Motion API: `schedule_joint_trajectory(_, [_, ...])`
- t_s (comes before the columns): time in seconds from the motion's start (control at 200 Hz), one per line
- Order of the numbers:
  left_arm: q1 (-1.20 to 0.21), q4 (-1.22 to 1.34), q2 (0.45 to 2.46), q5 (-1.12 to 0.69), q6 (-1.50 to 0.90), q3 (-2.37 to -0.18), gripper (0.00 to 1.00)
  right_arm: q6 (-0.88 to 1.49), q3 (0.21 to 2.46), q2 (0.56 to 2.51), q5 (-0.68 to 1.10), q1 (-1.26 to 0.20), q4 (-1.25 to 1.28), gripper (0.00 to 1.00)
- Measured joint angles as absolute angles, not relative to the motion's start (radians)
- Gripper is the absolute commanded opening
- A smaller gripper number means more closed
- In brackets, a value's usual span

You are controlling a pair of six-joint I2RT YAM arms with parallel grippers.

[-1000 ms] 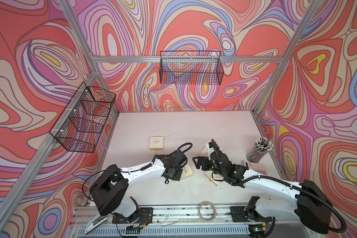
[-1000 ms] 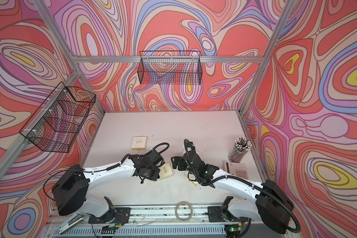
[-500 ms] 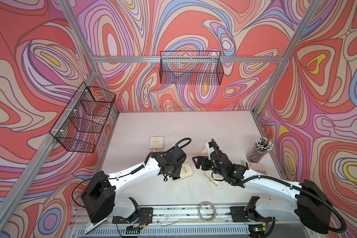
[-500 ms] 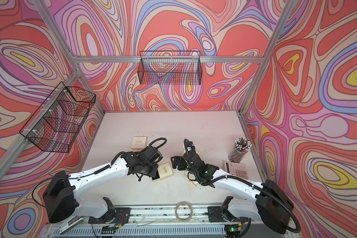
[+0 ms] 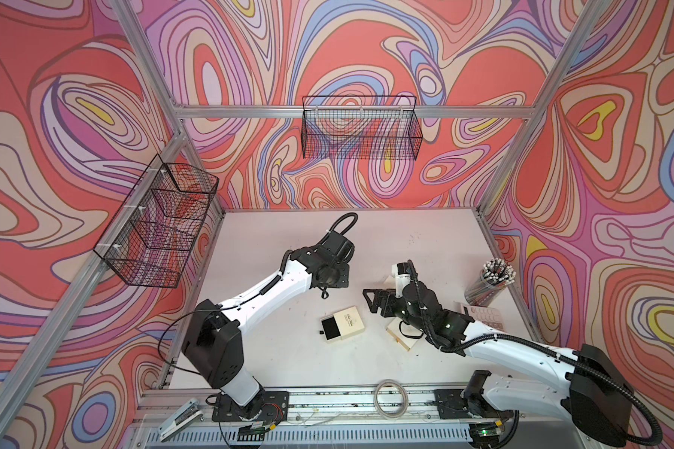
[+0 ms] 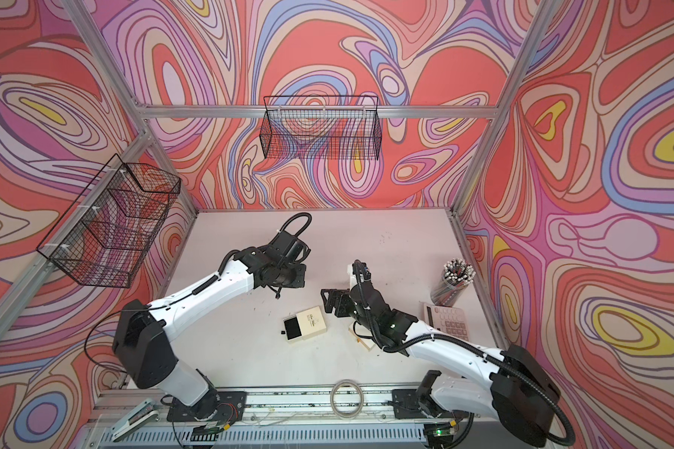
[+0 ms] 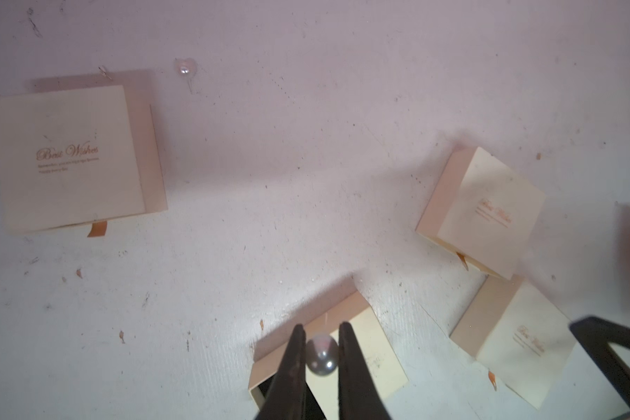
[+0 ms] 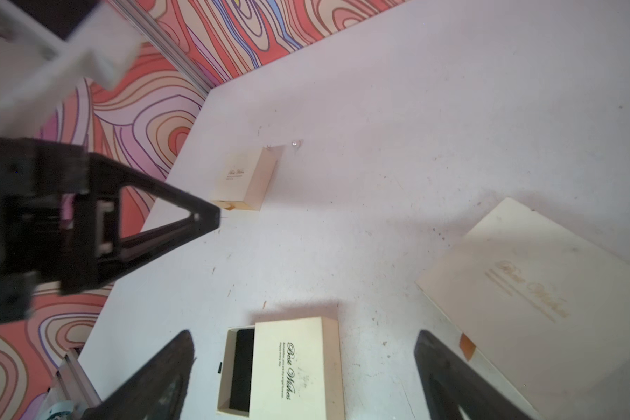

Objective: Take out the earrings from the drawer-style jewelry box
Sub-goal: Place the earring at the center of the board.

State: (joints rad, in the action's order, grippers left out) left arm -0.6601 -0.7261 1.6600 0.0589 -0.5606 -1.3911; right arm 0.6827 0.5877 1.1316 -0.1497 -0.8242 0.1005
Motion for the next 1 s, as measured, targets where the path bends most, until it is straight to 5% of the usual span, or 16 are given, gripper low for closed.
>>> schedule_joint_trajectory(0.416, [-0.512,-0.736,2.088,0.014,-0.506,-1.727,0.12,0.705,0.56,1.167,-0.124,-0.824,0.134,0.97])
schedule_joint_trajectory(1.001, [-0.419,-0.791,2.265,0.021,-0.459,-1.909,0.13,0.72,0.554,1.229,-0.095,-0.824,0.143,0.97])
